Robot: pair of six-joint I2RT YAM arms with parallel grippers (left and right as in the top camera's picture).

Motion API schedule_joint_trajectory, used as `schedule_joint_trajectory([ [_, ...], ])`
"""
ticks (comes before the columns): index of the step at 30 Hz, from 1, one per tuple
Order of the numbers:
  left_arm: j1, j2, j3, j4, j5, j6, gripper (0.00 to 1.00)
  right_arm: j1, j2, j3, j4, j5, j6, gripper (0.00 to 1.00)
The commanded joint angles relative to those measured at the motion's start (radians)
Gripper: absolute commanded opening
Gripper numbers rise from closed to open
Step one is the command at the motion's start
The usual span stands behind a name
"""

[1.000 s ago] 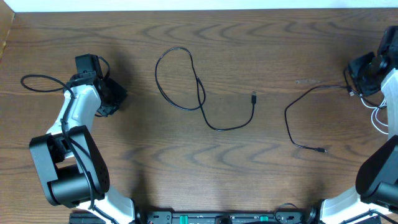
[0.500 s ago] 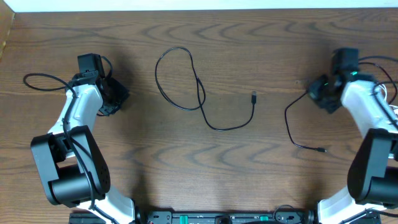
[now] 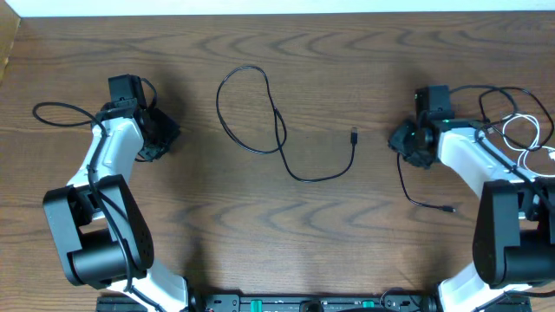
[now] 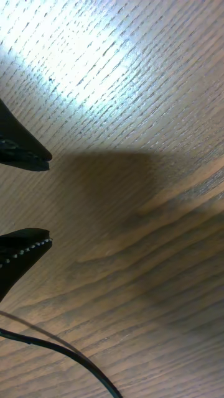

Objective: Untangle cables

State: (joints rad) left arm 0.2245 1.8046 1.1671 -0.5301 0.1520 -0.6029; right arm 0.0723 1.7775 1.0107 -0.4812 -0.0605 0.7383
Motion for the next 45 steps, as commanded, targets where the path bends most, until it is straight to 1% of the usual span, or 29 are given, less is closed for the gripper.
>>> schedule_joint_trajectory([
  [1, 0.000, 0.007, -0.006, -0.003, -0.002, -0.002, 0.36, 0.043, 0.002, -0.011, 0.001, 0.092, -0.022, 0.38],
  [6, 0.000, 0.007, -0.006, -0.003, -0.003, -0.002, 0.36, 0.082, 0.023, -0.011, 0.011, 0.141, -0.023, 0.36],
  [9, 0.000, 0.007, -0.006, -0.003, -0.003, -0.002, 0.36, 0.082, 0.023, -0.011, 0.012, 0.141, -0.022, 0.32],
  [24, 0.000, 0.007, -0.006, -0.003, -0.002, -0.002, 0.36, 0.082, 0.023, -0.011, -0.031, 0.166, -0.022, 0.31],
  [27, 0.000, 0.007, -0.006, -0.003, -0.003, -0.002, 0.36, 0.082, 0.023, -0.011, -0.031, 0.167, -0.022, 0.28],
  [29, 0.000, 0.007, -0.006, -0.003, -0.003, -0.002, 0.36, 0.082, 0.023, -0.011, -0.031, 0.167, -0.022, 0.24],
  [31, 0.000, 0.007, -0.006, -0.003, -0.003, -0.002, 0.36, 0.082, 0.023, -0.011, -0.031, 0.167, -0.022, 0.22],
  [42, 0.000, 0.007, -0.006, -0.003, -0.002, -0.002, 0.36, 0.082, 0.024, -0.012, -0.034, 0.168, -0.022, 0.23],
  [45, 0.000, 0.007, -0.006, -0.003, -0.002, -0.002, 0.36, 0.082, 0.024, -0.021, -0.034, 0.178, -0.022, 0.22],
])
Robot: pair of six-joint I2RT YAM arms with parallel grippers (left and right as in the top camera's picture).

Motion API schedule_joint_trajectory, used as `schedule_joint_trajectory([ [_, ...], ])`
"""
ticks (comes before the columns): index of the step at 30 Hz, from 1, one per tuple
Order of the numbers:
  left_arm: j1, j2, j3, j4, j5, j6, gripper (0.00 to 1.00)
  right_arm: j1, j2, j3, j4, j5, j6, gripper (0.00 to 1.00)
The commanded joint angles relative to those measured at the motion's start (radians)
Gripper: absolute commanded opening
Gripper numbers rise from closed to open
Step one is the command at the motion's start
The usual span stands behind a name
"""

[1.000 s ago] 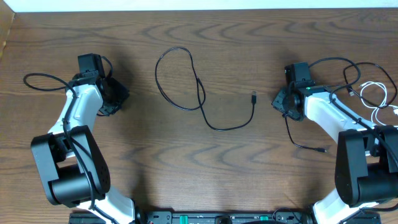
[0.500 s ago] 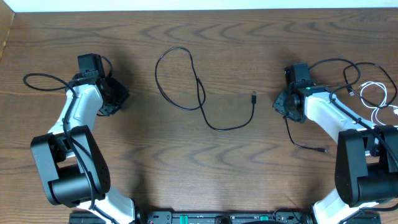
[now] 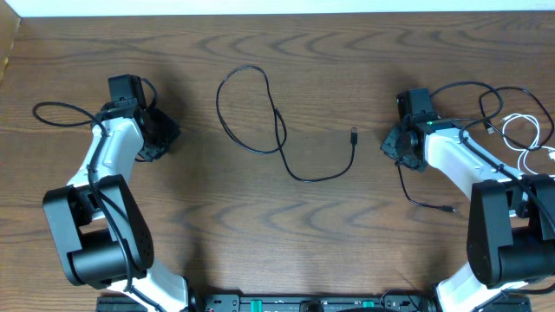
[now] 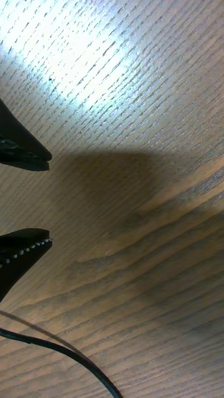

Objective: Untangle cables

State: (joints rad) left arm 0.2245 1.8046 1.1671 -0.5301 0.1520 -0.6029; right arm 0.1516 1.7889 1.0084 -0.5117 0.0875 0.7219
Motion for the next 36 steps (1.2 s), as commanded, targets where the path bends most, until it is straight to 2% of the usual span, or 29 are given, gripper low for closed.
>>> schedule_joint_trajectory([
  [1, 0.000, 0.007, -0.006, -0.003, -0.002, -0.002, 0.36, 0.002, 0.013, -0.023, -0.003, 0.032, -0.005, 0.19],
  [4, 0.000, 0.007, -0.006, -0.003, -0.003, -0.002, 0.36, 0.003, 0.013, -0.024, -0.001, 0.034, -0.006, 0.02],
  [11, 0.000, 0.007, -0.006, -0.003, -0.003, -0.002, 0.36, 0.002, 0.013, -0.024, -0.001, 0.034, -0.006, 0.01],
  [15, -0.001, 0.007, -0.006, -0.003, -0.002, -0.002, 0.36, 0.002, 0.013, -0.024, -0.001, 0.034, -0.006, 0.06],
  [18, 0.000, 0.007, -0.006, -0.003, -0.002, -0.002, 0.36, 0.002, 0.013, -0.024, 0.005, 0.035, -0.006, 0.01],
  [24, -0.001, 0.007, -0.006, -0.003, -0.002, -0.002, 0.36, -0.031, 0.065, -0.024, 0.201, 0.080, -0.006, 0.01],
  [28, 0.000, 0.007, -0.006, -0.003, -0.003, -0.002, 0.36, -0.049, 0.134, -0.024, 0.358, 0.084, -0.074, 0.01],
  [36, 0.000, 0.007, -0.006, -0.003, -0.003, -0.002, 0.37, -0.089, 0.380, -0.024, 0.678, 0.159, -0.084, 0.01],
])
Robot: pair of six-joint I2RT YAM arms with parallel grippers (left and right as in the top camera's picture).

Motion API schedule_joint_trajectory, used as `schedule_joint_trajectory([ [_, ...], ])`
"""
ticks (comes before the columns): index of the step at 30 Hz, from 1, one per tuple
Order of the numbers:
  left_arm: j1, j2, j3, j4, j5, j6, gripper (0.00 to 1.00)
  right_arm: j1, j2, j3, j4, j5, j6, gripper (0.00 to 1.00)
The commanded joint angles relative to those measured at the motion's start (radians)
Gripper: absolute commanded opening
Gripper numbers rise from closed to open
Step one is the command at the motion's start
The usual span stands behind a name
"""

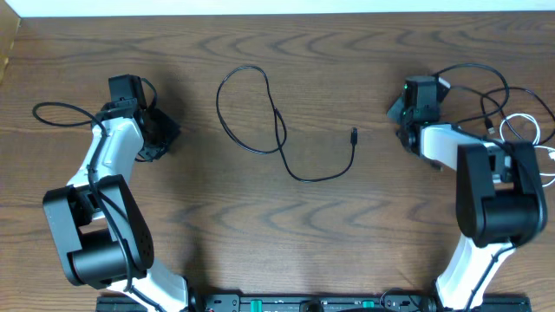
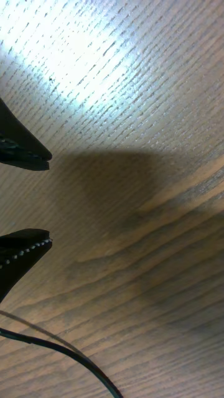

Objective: Untangle cables

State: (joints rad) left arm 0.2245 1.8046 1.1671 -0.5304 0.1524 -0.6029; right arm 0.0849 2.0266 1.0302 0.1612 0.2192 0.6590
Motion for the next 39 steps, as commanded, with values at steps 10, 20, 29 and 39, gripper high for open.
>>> schedule_joint_trajectory([
  [10, 0.000, 0.007, -0.006, -0.003, -0.003, -0.002, 0.37, -0.210, 0.201, 0.058, 0.012, -0.163, -0.021, 0.01],
  [20, -0.001, 0.007, -0.006, -0.003, -0.003, -0.002, 0.37, -0.323, 0.199, 0.539, -0.641, -0.168, -0.277, 0.23],
  [29, -0.001, 0.007, -0.006, -0.003, -0.003, -0.002, 0.37, -0.300, 0.199, 0.726, -1.058, -0.196, -0.279, 0.42],
  [39, -0.001, 0.007, -0.006, -0.003, -0.003, -0.002, 0.37, -0.290, 0.199, 0.593, -1.133, -0.181, -0.280, 0.06],
])
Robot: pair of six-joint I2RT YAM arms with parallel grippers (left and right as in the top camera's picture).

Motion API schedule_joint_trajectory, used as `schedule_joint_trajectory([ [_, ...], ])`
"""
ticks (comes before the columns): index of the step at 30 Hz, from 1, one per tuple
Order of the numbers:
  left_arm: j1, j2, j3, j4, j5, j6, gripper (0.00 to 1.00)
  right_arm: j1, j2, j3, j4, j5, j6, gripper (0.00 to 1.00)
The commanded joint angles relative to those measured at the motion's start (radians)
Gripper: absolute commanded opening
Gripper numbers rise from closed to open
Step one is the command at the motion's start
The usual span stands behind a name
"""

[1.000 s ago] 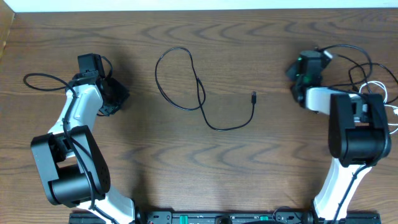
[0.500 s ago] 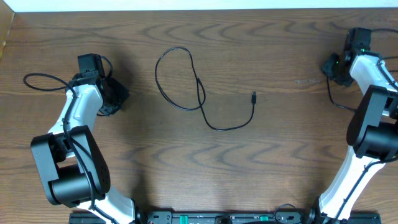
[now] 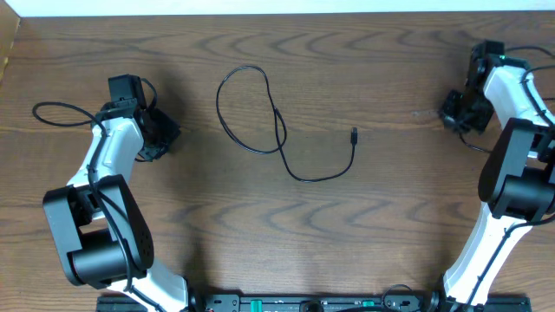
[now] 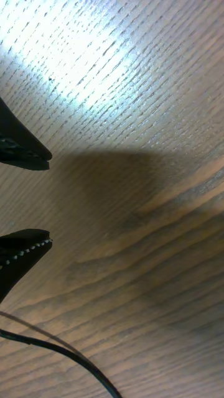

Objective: Untangle cables

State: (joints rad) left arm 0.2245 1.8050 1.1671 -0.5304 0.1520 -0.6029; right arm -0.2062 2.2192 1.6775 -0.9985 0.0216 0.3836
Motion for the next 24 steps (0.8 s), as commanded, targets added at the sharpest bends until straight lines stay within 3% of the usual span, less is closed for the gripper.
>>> schedule_joint_trajectory([
  [1, -0.001, 0.006, -0.006, -0.004, -0.003, -0.002, 0.37, 0.001, 0.006, -0.073, 0.048, 0.030, -0.004, 0.02],
  [10, -0.002, 0.006, -0.006, -0.004, -0.002, -0.002, 0.37, 0.000, 0.006, -0.247, 0.338, 0.108, 0.020, 0.05],
  [15, -0.002, 0.006, -0.006, -0.003, -0.002, -0.002, 0.37, 0.011, 0.006, -0.264, 0.362, 0.106, 0.109, 0.06],
  [24, -0.002, 0.006, -0.006, -0.003, -0.002, -0.002, 0.37, 0.032, 0.004, -0.167, 0.268, 0.107, -0.038, 0.04],
])
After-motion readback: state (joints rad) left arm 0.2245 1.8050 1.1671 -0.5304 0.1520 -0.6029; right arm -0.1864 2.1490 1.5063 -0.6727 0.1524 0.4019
